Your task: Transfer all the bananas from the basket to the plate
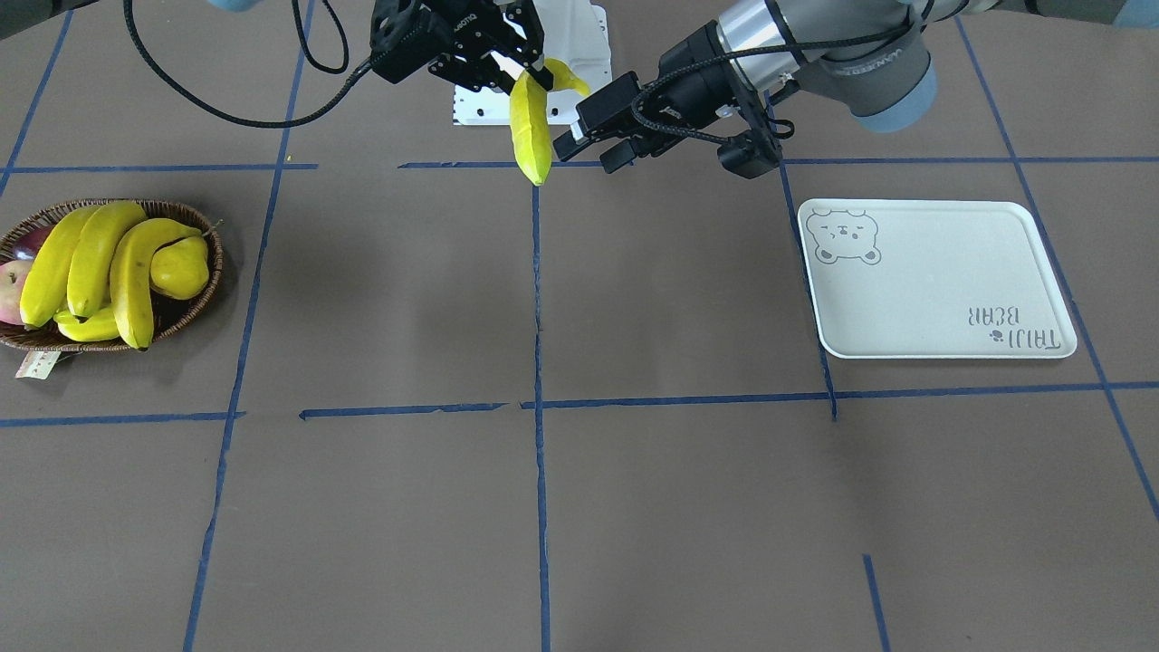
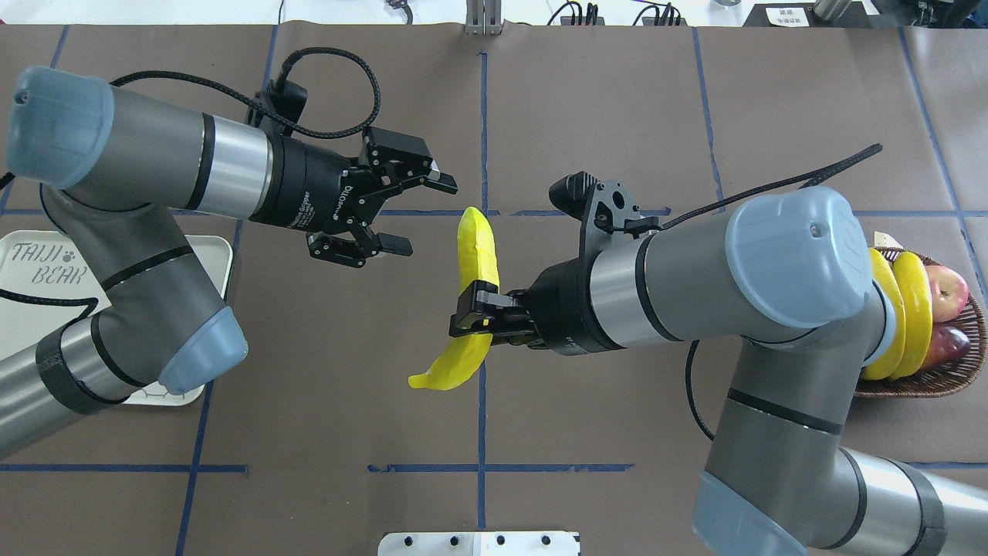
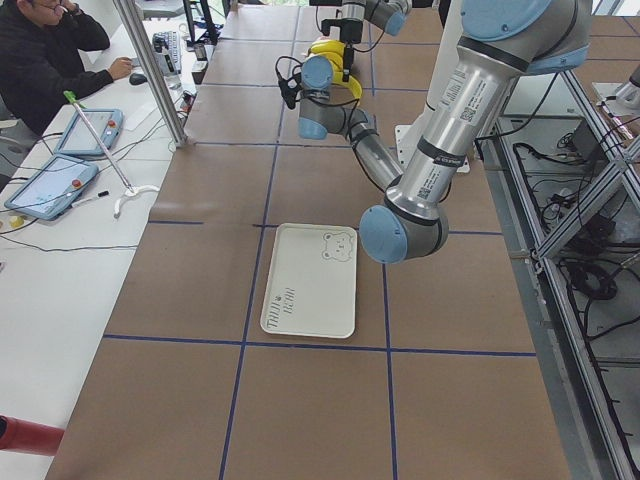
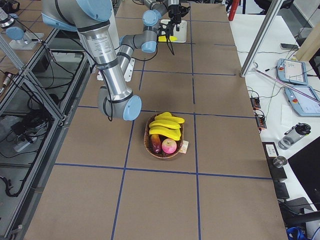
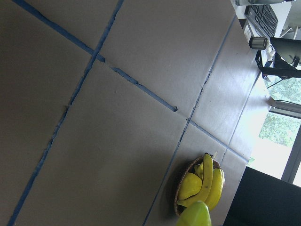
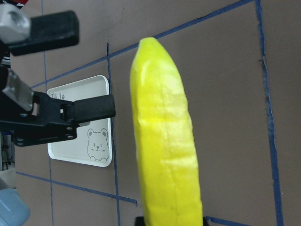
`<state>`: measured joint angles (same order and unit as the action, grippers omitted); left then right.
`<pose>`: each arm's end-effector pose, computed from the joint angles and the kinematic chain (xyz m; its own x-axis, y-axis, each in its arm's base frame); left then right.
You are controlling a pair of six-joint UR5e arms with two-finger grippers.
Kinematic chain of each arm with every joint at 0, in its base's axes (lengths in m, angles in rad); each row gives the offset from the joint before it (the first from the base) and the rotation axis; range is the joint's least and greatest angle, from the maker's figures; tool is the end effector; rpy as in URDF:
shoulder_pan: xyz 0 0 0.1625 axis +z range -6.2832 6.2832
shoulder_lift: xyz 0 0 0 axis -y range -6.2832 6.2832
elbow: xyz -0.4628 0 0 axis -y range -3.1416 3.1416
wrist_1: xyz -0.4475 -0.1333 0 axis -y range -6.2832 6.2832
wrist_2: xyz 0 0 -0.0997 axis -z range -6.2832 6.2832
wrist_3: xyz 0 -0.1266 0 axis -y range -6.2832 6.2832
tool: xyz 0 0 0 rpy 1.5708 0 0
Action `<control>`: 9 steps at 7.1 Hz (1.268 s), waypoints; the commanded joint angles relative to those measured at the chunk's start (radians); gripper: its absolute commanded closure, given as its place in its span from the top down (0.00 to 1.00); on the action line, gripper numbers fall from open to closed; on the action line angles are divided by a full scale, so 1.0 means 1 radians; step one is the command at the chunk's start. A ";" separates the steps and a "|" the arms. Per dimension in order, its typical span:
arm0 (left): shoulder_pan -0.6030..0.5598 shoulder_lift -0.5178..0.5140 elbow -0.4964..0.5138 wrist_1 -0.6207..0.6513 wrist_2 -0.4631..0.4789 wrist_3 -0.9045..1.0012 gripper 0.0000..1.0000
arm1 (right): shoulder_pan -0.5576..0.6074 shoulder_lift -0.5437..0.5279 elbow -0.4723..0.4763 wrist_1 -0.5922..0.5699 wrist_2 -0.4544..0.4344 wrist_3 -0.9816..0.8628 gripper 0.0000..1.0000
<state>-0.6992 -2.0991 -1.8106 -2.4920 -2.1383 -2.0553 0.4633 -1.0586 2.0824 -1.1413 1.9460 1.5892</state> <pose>0.4550 -0.4679 0.1397 -0.1426 -0.3933 -0.9083 0.0766 0.9105 -0.4063 -0.4874 -0.3406 0.0985 0.1032 0.0707 0.9921 -0.0922 0.9939 -0.0612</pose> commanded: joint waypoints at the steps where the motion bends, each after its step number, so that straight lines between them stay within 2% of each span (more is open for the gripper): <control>1: 0.062 -0.007 -0.004 -0.001 0.032 0.000 0.98 | -0.008 0.008 -0.007 0.000 -0.010 0.005 0.02; 2: 0.076 -0.009 -0.004 -0.002 0.034 -0.002 0.98 | -0.008 0.008 -0.005 0.000 -0.010 0.005 0.02; 5: 0.081 -0.012 -0.007 -0.002 0.038 -0.002 0.77 | -0.009 0.009 -0.005 0.000 -0.010 0.006 0.02; 6: 0.083 -0.016 -0.009 -0.002 0.038 -0.003 0.73 | -0.009 0.009 -0.005 0.000 -0.010 0.006 0.02; 8: 0.089 -0.016 -0.021 -0.002 0.038 -0.003 0.71 | -0.009 0.009 -0.005 -0.003 -0.010 0.006 0.02; 9: 0.089 -0.016 -0.021 -0.002 0.038 -0.005 0.59 | -0.008 0.011 -0.005 -0.003 -0.010 0.006 0.02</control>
<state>-0.6114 -2.1151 -1.8292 -2.4943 -2.1001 -2.0589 0.4547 -1.0487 2.0770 -1.1440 1.9359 1.5954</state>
